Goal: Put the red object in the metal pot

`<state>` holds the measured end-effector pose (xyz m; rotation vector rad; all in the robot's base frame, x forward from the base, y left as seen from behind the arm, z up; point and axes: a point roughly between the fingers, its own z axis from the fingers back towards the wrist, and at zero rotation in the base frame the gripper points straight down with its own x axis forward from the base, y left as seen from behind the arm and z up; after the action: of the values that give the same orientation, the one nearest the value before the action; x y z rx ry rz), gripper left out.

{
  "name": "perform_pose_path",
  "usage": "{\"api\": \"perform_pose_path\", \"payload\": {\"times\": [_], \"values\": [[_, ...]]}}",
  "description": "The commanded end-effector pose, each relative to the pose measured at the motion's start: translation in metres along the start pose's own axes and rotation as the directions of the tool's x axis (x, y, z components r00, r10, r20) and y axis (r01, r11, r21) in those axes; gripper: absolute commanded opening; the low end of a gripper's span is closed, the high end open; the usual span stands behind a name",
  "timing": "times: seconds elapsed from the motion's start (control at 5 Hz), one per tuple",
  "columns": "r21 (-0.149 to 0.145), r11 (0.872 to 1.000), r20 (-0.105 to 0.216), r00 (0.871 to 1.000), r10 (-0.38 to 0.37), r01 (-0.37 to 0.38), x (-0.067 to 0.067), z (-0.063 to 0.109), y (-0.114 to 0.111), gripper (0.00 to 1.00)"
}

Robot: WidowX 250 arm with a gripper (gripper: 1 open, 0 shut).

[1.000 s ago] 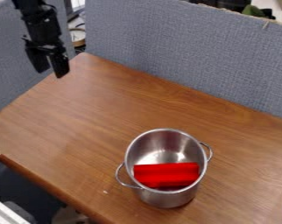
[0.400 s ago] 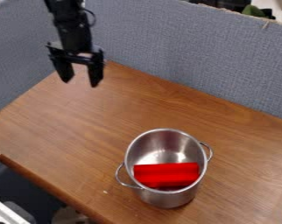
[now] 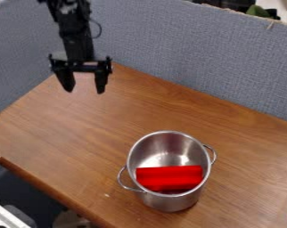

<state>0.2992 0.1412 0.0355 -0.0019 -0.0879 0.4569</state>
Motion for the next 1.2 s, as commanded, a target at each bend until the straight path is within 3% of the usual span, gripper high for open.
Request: {"api": "perform_pose_path", "payload": {"times": [0.0, 0.2, 0.4, 0.6, 0.8, 1.0], "values": [[0.027, 0.993, 0.033, 0.993, 0.115, -0.116, 0.006, -0.006, 0.01, 1.0], [0.021, 0.999, 0.041, 0.999, 0.03, -0.031, 0.008, 0.012, 0.018, 1.0], [0.019, 1.0, 0.045, 0.999, -0.006, 0.005, 0.005, 0.011, 0.018, 1.0], [0.018, 0.999, 0.03, 0.999, -0.043, 0.042, -0.007, 0.002, 0.049, 1.0], [-0.026, 0.995, 0.027, 0.995, -0.094, 0.095, -0.032, 0.006, 0.062, 1.0], [-0.078, 0.94, 0.009, 0.943, -0.333, 0.333, -0.043, -0.001, 0.019, 1.0]]}}
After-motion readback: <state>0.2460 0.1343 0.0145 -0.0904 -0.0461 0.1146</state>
